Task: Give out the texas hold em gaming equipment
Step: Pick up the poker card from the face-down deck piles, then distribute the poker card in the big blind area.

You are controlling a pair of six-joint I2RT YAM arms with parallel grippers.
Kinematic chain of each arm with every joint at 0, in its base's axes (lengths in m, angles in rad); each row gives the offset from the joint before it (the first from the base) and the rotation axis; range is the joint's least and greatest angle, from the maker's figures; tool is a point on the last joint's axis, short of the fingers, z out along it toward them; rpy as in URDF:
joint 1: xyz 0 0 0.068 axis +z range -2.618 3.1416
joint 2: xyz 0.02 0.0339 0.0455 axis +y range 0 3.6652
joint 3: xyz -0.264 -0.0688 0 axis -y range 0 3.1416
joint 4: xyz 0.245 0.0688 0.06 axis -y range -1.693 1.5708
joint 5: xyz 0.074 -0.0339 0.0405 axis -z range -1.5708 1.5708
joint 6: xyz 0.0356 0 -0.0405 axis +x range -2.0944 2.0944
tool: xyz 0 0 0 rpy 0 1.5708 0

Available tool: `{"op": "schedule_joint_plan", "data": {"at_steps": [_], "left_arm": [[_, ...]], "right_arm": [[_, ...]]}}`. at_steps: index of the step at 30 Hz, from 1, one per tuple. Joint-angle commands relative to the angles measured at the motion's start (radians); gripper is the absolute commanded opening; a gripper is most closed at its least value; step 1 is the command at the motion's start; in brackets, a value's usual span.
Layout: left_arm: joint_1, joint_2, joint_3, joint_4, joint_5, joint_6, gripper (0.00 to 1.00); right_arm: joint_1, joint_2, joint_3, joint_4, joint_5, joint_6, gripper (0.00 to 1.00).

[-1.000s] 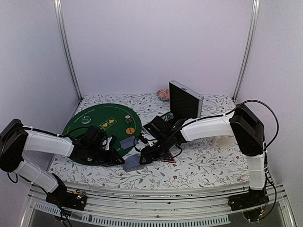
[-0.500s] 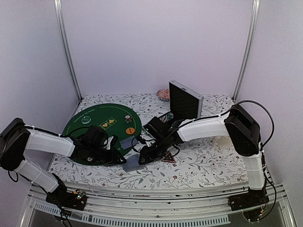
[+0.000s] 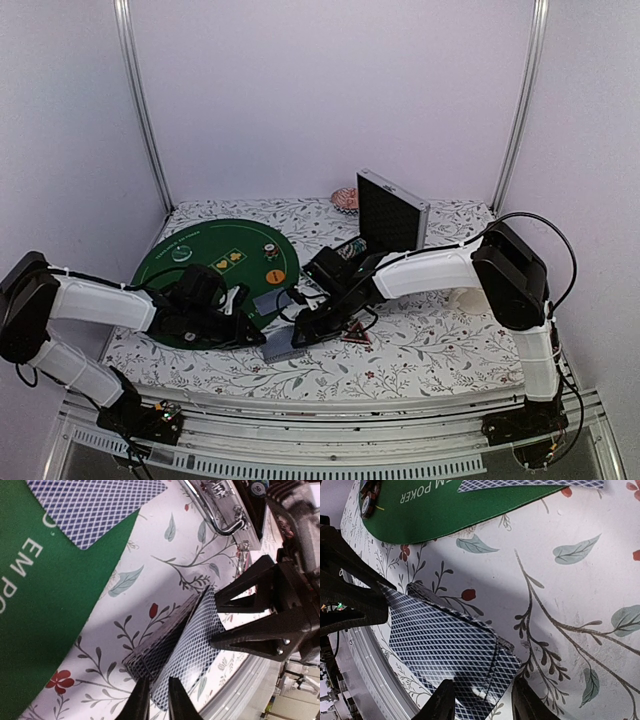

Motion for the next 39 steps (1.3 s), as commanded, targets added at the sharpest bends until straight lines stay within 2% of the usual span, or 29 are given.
{"op": "schedule_joint_plan", "data": {"at_steps": [1, 7, 14, 22, 32, 35, 39], "left_arm": [[0.01, -0.028, -0.008, 0.003, 0.014, 0.0, 0.13], [0.009, -0.035, -0.009, -0.016, 0.021, 0.002, 0.0], [0.01, -0.077, -0.004, -0.047, 0.014, 0.015, 0.0], [0.025, -0.138, 0.064, -0.137, -0.015, 0.118, 0.0], [0.168, -0.174, 0.139, -0.175, 0.01, 0.249, 0.0], [0.246, -0.117, 0.171, -0.188, 0.005, 0.298, 0.0], [0.302, -0.001, 0.217, -0.136, 0.066, 0.322, 0.0]], "right_arm": [[0.007, 0.027, 0.024, 0.005, -0.018, -0.009, 0.4], [0.007, 0.023, 0.024, 0.004, -0.017, -0.013, 0.4], [0.007, 0.012, 0.024, -0.002, -0.011, -0.02, 0.41], [0.002, -0.073, 0.024, -0.034, 0.023, -0.057, 0.49], [-0.032, -0.169, -0.001, -0.049, 0.054, -0.071, 0.52], [-0.039, -0.182, -0.009, -0.052, 0.063, -0.075, 0.52], [-0.044, -0.191, -0.014, -0.058, 0.07, -0.08, 0.52]]}}
